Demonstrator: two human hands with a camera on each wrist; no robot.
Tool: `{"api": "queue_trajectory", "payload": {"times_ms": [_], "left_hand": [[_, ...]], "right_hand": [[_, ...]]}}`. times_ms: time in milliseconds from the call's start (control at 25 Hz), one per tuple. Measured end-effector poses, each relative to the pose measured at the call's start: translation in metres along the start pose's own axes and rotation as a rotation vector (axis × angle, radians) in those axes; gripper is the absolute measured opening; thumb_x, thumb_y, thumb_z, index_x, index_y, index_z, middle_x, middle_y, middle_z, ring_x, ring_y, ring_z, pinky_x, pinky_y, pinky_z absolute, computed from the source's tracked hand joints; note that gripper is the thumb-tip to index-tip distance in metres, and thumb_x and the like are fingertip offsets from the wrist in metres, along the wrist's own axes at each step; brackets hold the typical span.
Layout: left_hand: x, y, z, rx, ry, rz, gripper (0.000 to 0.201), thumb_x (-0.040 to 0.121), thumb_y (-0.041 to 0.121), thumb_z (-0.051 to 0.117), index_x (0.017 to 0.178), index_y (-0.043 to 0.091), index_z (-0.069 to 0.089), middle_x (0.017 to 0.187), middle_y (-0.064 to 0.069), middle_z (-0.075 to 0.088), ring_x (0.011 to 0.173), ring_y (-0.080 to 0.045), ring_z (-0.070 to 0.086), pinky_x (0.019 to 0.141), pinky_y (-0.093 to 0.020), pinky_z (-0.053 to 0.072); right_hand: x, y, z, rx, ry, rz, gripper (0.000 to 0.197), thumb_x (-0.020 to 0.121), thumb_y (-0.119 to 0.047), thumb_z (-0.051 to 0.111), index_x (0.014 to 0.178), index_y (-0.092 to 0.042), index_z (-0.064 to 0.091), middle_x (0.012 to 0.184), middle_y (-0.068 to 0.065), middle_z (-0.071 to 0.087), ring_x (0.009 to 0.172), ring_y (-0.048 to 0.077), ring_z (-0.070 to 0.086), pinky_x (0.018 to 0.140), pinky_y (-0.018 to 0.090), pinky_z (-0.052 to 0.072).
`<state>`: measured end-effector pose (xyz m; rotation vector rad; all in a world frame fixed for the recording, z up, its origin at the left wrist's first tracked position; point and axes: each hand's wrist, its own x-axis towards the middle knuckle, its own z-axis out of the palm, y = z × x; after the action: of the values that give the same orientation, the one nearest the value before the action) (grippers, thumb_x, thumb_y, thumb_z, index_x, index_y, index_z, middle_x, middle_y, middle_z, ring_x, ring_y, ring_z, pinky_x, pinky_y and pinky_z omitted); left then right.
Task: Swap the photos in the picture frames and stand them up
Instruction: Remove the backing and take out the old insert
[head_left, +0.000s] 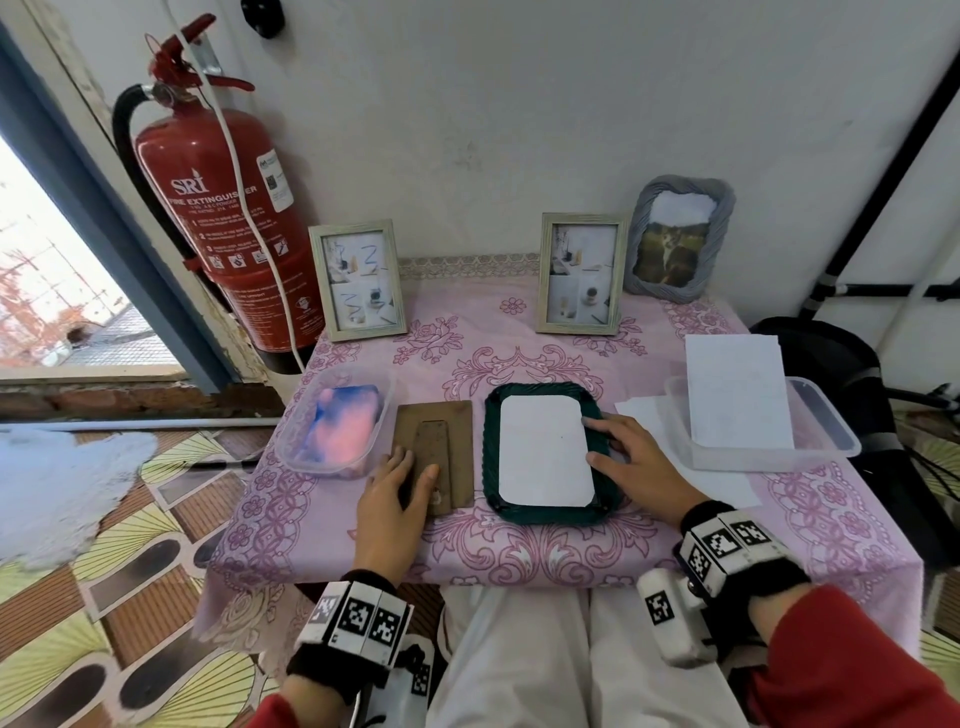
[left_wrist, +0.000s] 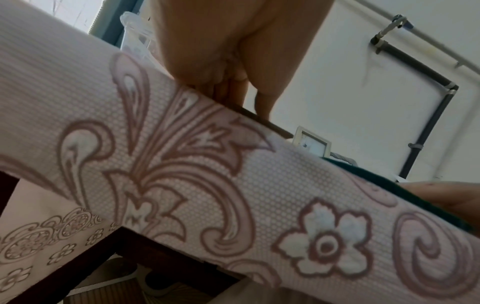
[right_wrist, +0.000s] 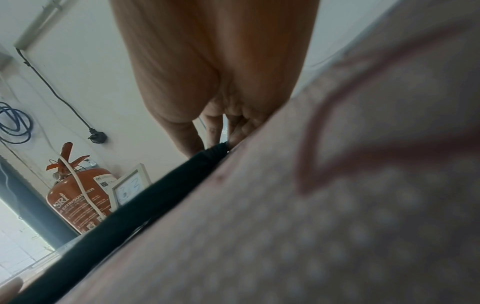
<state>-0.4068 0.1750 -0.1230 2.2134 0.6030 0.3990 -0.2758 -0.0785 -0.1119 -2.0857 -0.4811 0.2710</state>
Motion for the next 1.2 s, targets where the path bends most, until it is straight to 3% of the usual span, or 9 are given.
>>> {"api": "queue_trajectory", "payload": {"times_ms": [240,360,520,760,960,1200], "left_hand": [[0.002,0.003,0.003,0.144,-0.057,0.055,0.050,0.094,0.021,0.052,0.139,0.005,0.039,0.151,-0.011,0.031,0.143,-0.022,0.023,0.118,-0.035,0.016],[0.000,0.016,0.006,0.153,0.015,0.164,0.043,0.093,0.016,0.054,0.135,0.008,0.047,0.145,-0.009,0.042,0.137,-0.025,0.034,0.113,-0.035,0.022],[0.003,0.043,0.016,0.143,0.021,0.248,0.031,0.089,0.029,0.058,0.119,0.020,0.061,0.134,-0.001,0.050,0.128,-0.020,0.039,0.103,-0.035,0.025],[0.010,0.062,0.039,0.307,-0.142,0.080,0.046,0.087,0.049,0.055,0.124,0.022,0.054,0.140,-0.007,0.033,0.132,-0.025,0.024,0.106,-0.038,0.018],[0.013,0.064,0.045,0.211,-0.119,0.004,0.037,0.082,0.049,0.062,0.106,0.022,0.061,0.129,-0.006,0.038,0.127,-0.024,0.028,0.100,-0.038,0.020],[0.014,0.064,0.049,0.193,-0.110,-0.033,0.040,0.079,0.051,0.065,0.106,0.021,0.062,0.127,-0.005,0.038,0.126,-0.023,0.028,0.098,-0.036,0.018]], "right_hand": [[0.000,0.000,0.000,0.003,0.001,-0.002,0.045,0.088,-0.006,0.059,0.132,-0.013,0.050,0.138,0.012,0.041,0.133,0.021,0.035,0.116,0.039,0.024],[-0.001,0.001,0.000,0.002,0.001,0.013,0.046,0.089,-0.007,0.058,0.133,-0.015,0.050,0.139,0.011,0.040,0.134,0.022,0.033,0.117,0.040,0.023],[0.000,0.001,0.002,-0.006,0.013,0.013,0.046,0.088,-0.007,0.059,0.132,-0.014,0.050,0.139,0.011,0.041,0.133,0.022,0.034,0.116,0.041,0.024],[0.000,0.000,0.003,0.020,0.020,0.019,0.046,0.088,-0.006,0.059,0.132,-0.014,0.050,0.138,0.011,0.041,0.132,0.022,0.036,0.115,0.038,0.025],[0.001,0.001,0.004,-0.015,0.027,0.014,0.045,0.088,-0.008,0.059,0.132,-0.015,0.050,0.139,0.009,0.040,0.132,0.020,0.034,0.111,0.025,0.022],[0.000,0.002,0.005,-0.005,0.044,0.017,0.045,0.088,-0.008,0.059,0.132,-0.015,0.051,0.138,0.008,0.042,0.130,0.023,0.035,0.115,0.039,0.026]]}}
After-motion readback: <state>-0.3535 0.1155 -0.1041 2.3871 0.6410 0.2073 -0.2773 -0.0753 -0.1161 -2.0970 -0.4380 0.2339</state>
